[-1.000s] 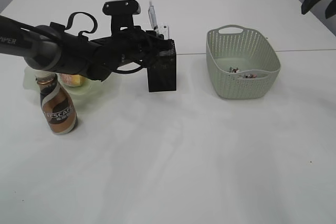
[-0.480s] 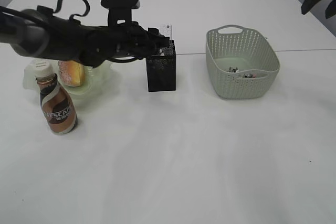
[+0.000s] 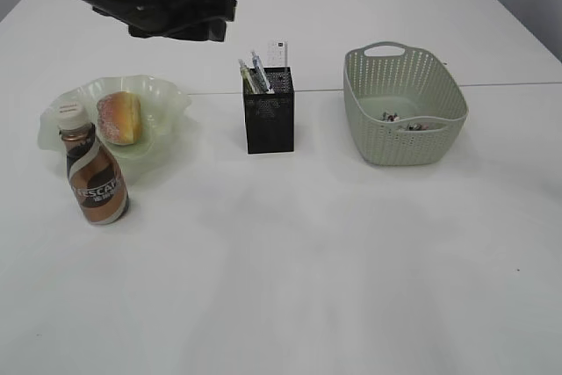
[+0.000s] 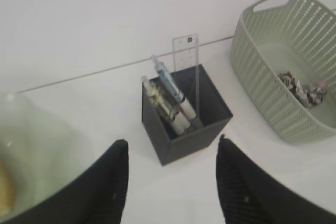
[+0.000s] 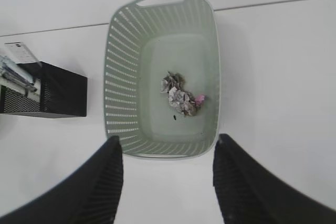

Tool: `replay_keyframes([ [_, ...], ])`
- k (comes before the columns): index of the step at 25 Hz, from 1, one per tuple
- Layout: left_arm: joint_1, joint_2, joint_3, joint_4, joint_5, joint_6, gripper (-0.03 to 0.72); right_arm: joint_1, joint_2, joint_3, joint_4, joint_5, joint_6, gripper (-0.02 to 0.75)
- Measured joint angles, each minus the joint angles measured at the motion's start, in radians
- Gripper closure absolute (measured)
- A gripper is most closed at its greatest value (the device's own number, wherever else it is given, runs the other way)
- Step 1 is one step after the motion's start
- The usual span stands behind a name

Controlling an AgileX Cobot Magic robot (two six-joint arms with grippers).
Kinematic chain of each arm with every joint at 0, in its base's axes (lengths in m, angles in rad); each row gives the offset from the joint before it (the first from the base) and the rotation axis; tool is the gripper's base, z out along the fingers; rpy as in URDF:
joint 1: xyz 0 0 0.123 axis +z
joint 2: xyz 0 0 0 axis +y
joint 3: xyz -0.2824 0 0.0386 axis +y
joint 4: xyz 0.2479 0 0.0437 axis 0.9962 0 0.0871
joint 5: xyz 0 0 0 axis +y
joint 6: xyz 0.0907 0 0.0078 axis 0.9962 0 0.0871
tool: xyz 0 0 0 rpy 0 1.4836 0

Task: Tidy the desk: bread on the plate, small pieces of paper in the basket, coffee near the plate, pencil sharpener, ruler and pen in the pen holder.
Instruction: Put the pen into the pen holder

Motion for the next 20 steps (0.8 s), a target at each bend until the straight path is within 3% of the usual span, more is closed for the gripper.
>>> replay_keyframes([
  [6,0.000,-0.167,0.000,0.009,0.389,0.000,0.274,0.043,-0.113,0.026,0.014,0.004,-0.048,0.332],
  [12,0.000,-0.243,-0.055,-0.038,0.779,0.029,0.275,0.080,-0.297,0.199,0.014,0.004,-0.068,0.332],
  [20,0.000,-0.363,-0.091,-0.142,0.877,0.104,0.275,0.119,-0.692,0.584,0.014,-0.004,-0.086,0.332],
])
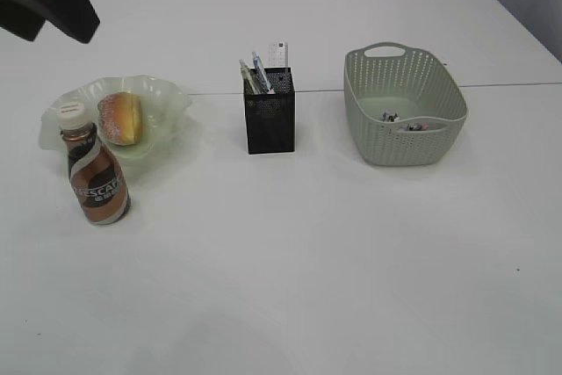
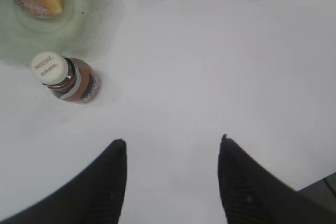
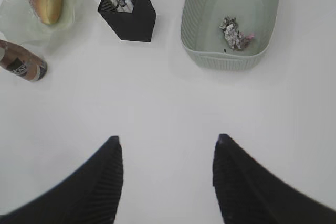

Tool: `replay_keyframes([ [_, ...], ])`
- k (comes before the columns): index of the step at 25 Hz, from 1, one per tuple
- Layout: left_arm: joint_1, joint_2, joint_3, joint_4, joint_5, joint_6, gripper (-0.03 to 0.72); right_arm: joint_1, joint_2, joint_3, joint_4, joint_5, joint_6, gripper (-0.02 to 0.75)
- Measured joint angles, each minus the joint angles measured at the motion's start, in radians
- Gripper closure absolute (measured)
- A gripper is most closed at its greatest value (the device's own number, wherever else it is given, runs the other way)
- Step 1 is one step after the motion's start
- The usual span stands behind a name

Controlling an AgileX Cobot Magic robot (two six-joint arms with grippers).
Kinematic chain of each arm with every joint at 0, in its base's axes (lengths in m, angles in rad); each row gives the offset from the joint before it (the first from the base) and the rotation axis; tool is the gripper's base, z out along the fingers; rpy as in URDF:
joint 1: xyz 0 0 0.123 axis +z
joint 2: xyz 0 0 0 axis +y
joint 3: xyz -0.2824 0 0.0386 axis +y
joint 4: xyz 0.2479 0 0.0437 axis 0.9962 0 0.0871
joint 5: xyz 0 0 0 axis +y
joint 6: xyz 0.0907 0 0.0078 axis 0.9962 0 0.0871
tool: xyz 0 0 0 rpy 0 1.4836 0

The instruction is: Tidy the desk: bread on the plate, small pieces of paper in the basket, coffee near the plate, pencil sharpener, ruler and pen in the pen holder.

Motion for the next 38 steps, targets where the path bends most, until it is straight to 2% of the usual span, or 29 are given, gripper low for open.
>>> replay_keyframes([
  [5,0.000,-0.115,0.006,-0.069,0.007,0.045,0.275,0.000,-0.267,0.223,-0.002,-0.072,-0.032,0.332],
  [10,0.000,-0.274,0.042,-0.172,0.013,0.120,0.279,0.000,-0.475,0.361,-0.004,-0.136,-0.056,0.332],
  [13,0.000,-0.387,0.068,-0.172,0.017,0.140,0.281,0.000,-0.562,0.415,-0.004,-0.131,-0.057,0.332],
  [16,0.000,-0.492,0.119,-0.117,0.017,0.142,0.282,0.000,-0.617,0.464,-0.004,-0.108,-0.058,0.332],
  [20,0.000,-0.652,0.271,-0.011,0.017,0.145,0.283,0.000,-0.699,0.522,-0.004,-0.094,-0.058,0.332],
  [22,0.000,-0.746,0.374,0.005,0.017,0.155,0.284,0.000,-0.757,0.557,-0.004,-0.094,-0.064,0.333],
  [29,0.000,-1.078,0.675,-0.018,-0.039,0.239,0.284,0.000,-0.986,0.682,0.020,-0.048,-0.099,0.332],
  [38,0.000,-1.374,0.956,-0.004,-0.149,0.251,0.286,0.000,-1.244,0.826,0.023,0.029,-0.147,0.332],
])
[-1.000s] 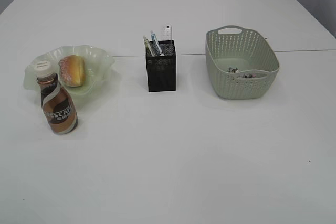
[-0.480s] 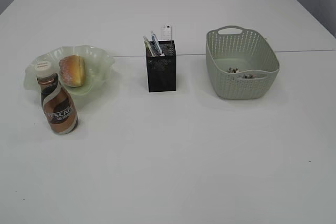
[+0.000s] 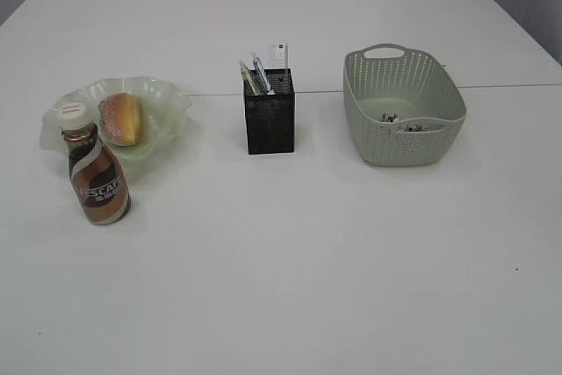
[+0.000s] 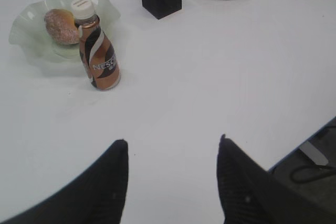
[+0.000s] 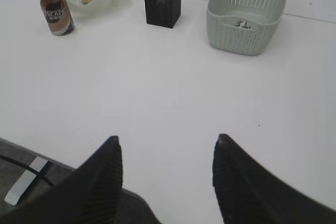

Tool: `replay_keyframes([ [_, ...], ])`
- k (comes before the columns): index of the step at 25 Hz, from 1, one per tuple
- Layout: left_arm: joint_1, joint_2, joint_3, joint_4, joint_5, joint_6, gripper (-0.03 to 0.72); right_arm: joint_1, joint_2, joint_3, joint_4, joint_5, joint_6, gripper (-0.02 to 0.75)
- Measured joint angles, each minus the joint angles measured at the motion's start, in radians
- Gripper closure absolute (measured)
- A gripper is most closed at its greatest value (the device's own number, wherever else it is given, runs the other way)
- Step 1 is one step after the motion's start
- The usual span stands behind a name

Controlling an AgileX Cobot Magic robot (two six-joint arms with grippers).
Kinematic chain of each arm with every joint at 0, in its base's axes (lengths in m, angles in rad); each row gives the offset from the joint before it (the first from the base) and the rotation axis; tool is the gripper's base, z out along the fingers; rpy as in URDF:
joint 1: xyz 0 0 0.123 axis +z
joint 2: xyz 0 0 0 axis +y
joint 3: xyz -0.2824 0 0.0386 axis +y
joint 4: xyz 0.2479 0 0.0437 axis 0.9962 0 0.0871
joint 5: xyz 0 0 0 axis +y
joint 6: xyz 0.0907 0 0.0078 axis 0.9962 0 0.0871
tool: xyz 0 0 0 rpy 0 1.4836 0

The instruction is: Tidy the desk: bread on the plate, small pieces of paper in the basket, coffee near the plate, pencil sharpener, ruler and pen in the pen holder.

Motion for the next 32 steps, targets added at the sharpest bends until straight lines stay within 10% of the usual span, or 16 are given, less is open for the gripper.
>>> replay_keyframes([
  [11,0.000,-0.085,0.073,0.031,-0.002,0.000,0.288,0.000,-0.003,0.134,-0.072,-0.011,-0.119,0.332],
  [19,0.000,-0.085,0.073,0.056,0.000,-0.026,0.332,0.000,-0.003,0.159,-0.384,-0.101,0.273,0.332],
  [32,0.000,-0.085,0.073,0.058,0.000,-0.029,0.339,0.000,-0.003,0.159,-0.401,-0.106,0.315,0.332],
])
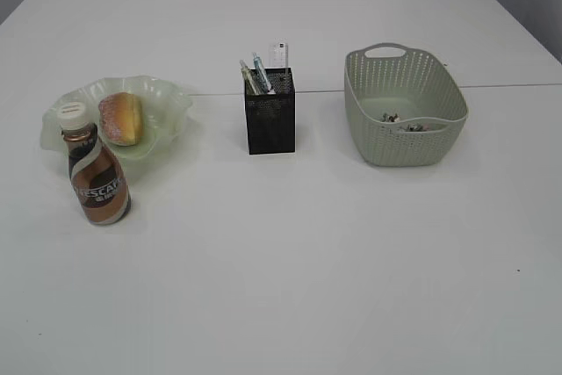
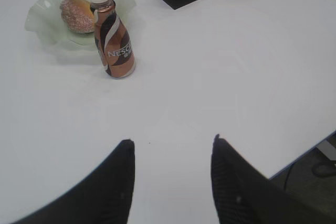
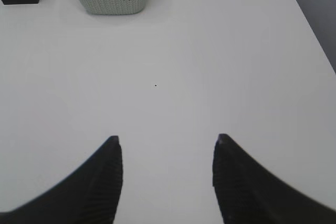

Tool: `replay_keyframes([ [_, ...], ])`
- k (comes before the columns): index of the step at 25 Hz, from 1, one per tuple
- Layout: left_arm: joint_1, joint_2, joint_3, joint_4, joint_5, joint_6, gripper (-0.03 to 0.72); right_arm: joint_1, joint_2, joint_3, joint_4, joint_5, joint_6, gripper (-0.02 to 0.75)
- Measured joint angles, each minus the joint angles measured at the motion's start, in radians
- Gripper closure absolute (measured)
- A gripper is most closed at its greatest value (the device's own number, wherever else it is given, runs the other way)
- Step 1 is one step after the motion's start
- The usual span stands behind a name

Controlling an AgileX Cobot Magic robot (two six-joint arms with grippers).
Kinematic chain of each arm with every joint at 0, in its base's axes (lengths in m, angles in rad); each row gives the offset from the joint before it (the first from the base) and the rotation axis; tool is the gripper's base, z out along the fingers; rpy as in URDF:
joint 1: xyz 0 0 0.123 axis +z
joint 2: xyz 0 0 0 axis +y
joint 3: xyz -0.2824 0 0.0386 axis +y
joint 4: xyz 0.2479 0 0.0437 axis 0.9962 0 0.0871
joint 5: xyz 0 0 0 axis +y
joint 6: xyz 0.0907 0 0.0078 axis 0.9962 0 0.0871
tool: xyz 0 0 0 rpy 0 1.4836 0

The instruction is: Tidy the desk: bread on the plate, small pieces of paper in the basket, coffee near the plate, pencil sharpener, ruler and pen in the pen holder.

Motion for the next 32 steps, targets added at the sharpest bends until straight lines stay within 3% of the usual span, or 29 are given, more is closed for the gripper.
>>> replay_keyframes([
  [5,0.002,0.000,0.000,0.000,0.000,0.000,0.339,0.000,0.000,0.000,0.000,-0.001,0.002,0.332],
  [9,0.046,0.000,0.000,0.000,0.000,0.000,0.339,0.000,0.000,0.000,0.000,-0.001,0.002,0.332],
  [12,0.131,0.000,0.000,0.000,0.000,0.000,0.345,0.000,0.000,0.000,0.004,-0.001,0.002,0.332],
  [17,0.337,0.000,0.000,-0.034,0.000,-0.004,0.355,0.000,0.000,0.000,0.010,-0.001,0.002,0.332],
  [19,0.377,0.000,0.000,-0.045,0.000,-0.011,0.356,0.000,0.000,0.000,0.010,-0.002,0.002,0.333],
  [32,0.413,0.000,0.000,-0.052,0.000,-0.011,0.360,0.018,0.000,0.000,0.010,-0.002,0.004,0.332],
])
